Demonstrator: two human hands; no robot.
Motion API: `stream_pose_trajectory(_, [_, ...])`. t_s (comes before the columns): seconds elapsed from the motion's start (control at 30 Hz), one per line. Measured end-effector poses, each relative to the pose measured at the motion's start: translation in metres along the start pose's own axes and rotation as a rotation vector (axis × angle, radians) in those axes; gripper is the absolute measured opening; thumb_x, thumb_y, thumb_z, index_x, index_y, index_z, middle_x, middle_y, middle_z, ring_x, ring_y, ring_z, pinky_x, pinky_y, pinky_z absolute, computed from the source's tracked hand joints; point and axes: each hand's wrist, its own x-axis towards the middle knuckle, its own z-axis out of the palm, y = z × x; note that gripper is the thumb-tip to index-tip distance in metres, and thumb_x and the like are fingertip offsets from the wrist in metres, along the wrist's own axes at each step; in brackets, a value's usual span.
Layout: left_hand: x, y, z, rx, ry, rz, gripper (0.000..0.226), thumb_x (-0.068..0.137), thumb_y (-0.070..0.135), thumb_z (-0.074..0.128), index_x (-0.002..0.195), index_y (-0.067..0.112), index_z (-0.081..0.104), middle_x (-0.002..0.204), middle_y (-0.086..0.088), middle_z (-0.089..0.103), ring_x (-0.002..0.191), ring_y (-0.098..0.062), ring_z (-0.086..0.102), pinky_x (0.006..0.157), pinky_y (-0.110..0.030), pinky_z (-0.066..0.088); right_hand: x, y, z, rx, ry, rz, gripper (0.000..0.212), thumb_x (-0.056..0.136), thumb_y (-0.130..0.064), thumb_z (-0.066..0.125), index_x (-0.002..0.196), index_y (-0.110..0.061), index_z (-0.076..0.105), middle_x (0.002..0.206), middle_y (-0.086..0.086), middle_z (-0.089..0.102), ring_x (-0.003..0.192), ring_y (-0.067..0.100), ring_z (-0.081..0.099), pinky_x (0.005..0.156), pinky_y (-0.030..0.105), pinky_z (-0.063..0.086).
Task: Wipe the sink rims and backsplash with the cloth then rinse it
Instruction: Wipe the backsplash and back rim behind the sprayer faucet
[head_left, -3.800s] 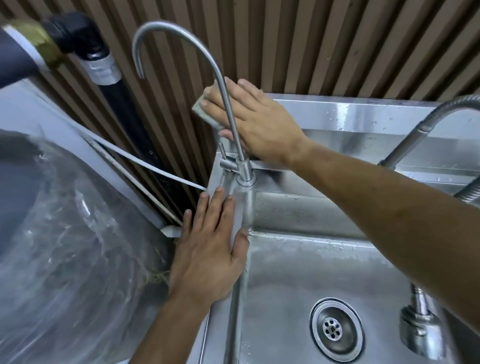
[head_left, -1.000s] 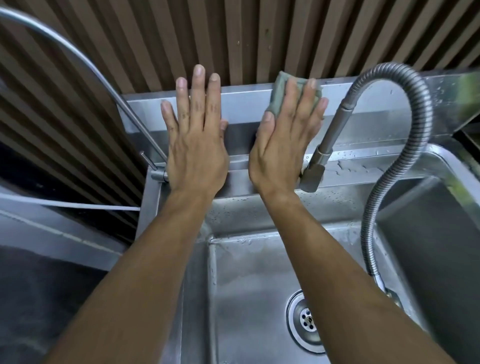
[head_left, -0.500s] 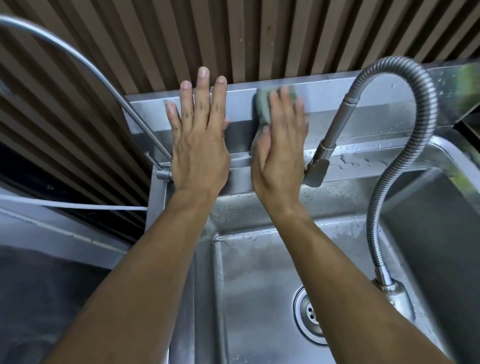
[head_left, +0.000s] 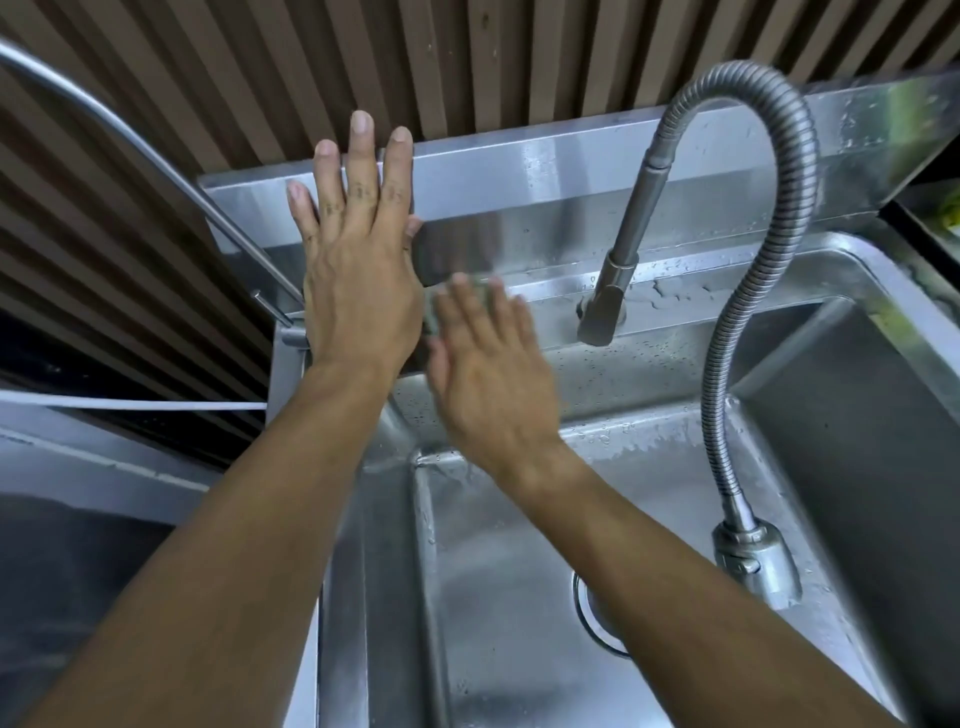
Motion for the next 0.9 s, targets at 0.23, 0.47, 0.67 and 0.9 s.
stream_pose_trajectory(0.23, [0.000, -0.002, 0.002, 0.006, 0.001, 0.008, 0.056, 0.112, 0.020, 0.032, 0.166, 0.021, 0.017, 0.174, -0.004, 0.009, 0.160, -0.035, 0.005, 0.128, -0.054, 0.000, 0.019, -0.023, -0.018, -0.042, -0.150, 0.453, 0.070, 0.105, -0.033, 0.017, 0.159, 0.010, 0.007, 0.168, 0.032, 0.004, 0.158, 0.045, 0.003, 0.129, 0.053, 0.001])
stream_pose_trajectory(0.47, [-0.003, -0.004, 0.002, 0.062, -0.023, 0.025, 0.057, 0.113, 0.028, 0.029, 0.166, 0.019, 0.011, 0.174, -0.007, 0.006, 0.160, -0.036, 0.003, 0.128, -0.058, 0.003, 0.004, -0.011, -0.003, -0.036, 0.019, 0.211, 0.061, 0.107, -0.032, 0.024, 0.154, 0.004, 0.039, 0.163, 0.025, 0.033, 0.154, 0.040, 0.029, 0.127, 0.051, 0.021])
stream_pose_trajectory(0.67, [-0.008, 0.000, 0.005, 0.232, -0.058, 0.064, 0.067, 0.109, 0.056, 0.016, 0.166, 0.025, -0.001, 0.173, -0.017, -0.002, 0.159, -0.041, -0.002, 0.126, -0.063, 0.002, 0.010, -0.005, -0.010, -0.100, 0.008, 0.353, 0.066, 0.108, -0.036, 0.021, 0.159, 0.006, 0.022, 0.167, 0.027, 0.020, 0.157, 0.040, 0.018, 0.128, 0.049, 0.013])
stream_pose_trajectory(0.9, [0.033, 0.002, -0.007, 0.263, 0.036, 0.241, 0.061, 0.111, 0.056, 0.017, 0.166, 0.030, 0.009, 0.170, -0.026, 0.008, 0.157, -0.048, 0.006, 0.125, -0.062, 0.002, -0.005, -0.005, 0.002, -0.010, 0.061, 0.069, 0.064, 0.106, -0.039, 0.026, 0.155, -0.001, 0.041, 0.164, 0.021, 0.035, 0.155, 0.036, 0.029, 0.127, 0.049, 0.023])
